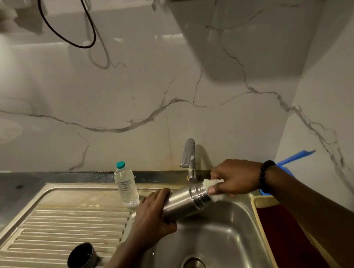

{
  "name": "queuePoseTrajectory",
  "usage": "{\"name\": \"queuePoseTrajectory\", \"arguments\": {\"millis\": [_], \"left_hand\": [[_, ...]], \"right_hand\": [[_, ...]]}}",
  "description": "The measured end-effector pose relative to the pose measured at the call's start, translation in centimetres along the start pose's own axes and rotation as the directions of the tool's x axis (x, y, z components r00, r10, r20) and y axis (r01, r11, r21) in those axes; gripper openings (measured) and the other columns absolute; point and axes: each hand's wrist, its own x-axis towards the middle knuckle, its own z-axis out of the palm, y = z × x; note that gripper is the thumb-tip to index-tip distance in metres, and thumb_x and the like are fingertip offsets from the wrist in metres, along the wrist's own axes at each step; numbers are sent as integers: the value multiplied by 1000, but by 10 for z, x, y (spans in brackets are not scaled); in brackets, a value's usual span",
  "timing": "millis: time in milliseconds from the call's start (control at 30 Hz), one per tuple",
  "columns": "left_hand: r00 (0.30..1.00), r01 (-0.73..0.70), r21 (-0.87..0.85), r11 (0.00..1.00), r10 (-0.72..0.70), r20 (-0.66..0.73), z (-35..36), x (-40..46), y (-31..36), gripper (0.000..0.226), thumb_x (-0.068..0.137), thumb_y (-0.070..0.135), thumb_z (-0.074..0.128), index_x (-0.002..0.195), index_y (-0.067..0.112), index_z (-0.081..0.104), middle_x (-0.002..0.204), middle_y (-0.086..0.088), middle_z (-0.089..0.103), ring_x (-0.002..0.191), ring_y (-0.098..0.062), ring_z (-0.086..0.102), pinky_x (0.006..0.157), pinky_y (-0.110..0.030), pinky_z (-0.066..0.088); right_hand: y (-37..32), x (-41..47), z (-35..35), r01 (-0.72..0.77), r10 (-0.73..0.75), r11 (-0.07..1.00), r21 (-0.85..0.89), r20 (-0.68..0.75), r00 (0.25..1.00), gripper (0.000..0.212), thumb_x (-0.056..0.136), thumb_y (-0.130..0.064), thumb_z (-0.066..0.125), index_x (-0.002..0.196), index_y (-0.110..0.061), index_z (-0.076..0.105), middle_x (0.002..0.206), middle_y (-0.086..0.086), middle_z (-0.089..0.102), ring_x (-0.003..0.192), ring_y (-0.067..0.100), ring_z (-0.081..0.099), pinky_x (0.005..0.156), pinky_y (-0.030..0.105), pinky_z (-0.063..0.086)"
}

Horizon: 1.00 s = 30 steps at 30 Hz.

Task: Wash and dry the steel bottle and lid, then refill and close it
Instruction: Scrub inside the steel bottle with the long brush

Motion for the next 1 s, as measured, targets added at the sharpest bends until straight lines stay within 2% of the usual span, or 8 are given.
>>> {"name": "queuePoseTrajectory", "arguments": {"millis": [133, 333, 533, 667, 800, 867, 933, 1000], "left_hand": [[1000, -4, -16, 1000, 4, -22, 4, -8, 8, 74, 57, 55, 68, 122, 35, 42, 113, 10, 62, 95, 0, 46, 76, -13, 35], [999, 49, -82, 995, -50, -15, 2, -7, 12, 73, 56, 54, 72, 121, 35, 46, 108, 24, 46, 88, -2, 49, 70, -8, 33], [994, 100, -69, 993, -96, 59, -6, -2, 3, 82, 57, 54, 76, 130, 36, 46, 112, 23, 50, 91, -1, 51, 67, -5, 34], [986, 167, -107, 980, -164, 38, -10, -8, -13, 83, 55, 47, 81, 130, 37, 47, 115, 16, 59, 92, 0, 54, 70, -5, 35], [981, 192, -183, 964, -182, 71, -4, -14, -13, 81, 55, 50, 80, 125, 49, 40, 112, 19, 58, 92, -1, 59, 70, -13, 47], [983, 186, -193, 964, -180, 49, -1, -16, -5, 77, 56, 52, 79, 121, 53, 38, 109, 22, 58, 90, 1, 58, 71, -15, 48], [991, 137, -165, 977, -135, 22, -1, -14, 5, 76, 57, 52, 76, 124, 49, 40, 110, 25, 54, 91, 1, 55, 74, -13, 42], [998, 61, -91, 994, -59, 30, -1, -6, 12, 79, 59, 55, 72, 131, 42, 42, 114, 27, 48, 96, 2, 50, 79, -15, 40]], "right_hand": [[-1, -1, 0, -5, -4, 996, 87, 103, 995, 35, 95, -46, 54, 105, -12, 57, 69, -1, 64, 61, 14, 56, 58, 23, 45], [-8, -6, 2, 103, -178, 926, -363, -180, 967, 44, 94, -45, 55, 126, -22, 36, 79, -9, 47, 60, 4, 39, 54, 20, 30], [2, -15, -10, 93, -167, 939, -332, -201, 965, 57, 83, -53, 66, 128, -33, 36, 110, -9, 58, 82, 10, 51, 64, 23, 35], [26, -30, -35, -5, -221, 856, -517, -374, 901, 24, 93, -49, 53, 105, -29, 58, 87, -11, 57, 83, 10, 52, 82, 30, 43], [35, -22, -32, 21, -459, 783, -621, -555, 694, 30, 78, -29, 80, 64, -26, 53, 55, -12, 38, 52, 10, 39, 52, 28, 37], [29, -19, -28, 62, -450, 804, -591, -538, 712, 31, 80, -29, 78, 66, -33, 51, 54, -15, 30, 50, 8, 35, 49, 23, 29], [20, -15, -16, 104, -388, 830, -548, -432, 814, 12, 93, -40, 59, 84, -36, 64, 61, -12, 47, 58, 9, 46, 55, 23, 30], [13, -7, -1, 104, -254, 891, -442, -295, 921, 26, 98, -47, 45, 95, -31, 65, 80, -6, 63, 70, 13, 54, 62, 27, 33]]}}
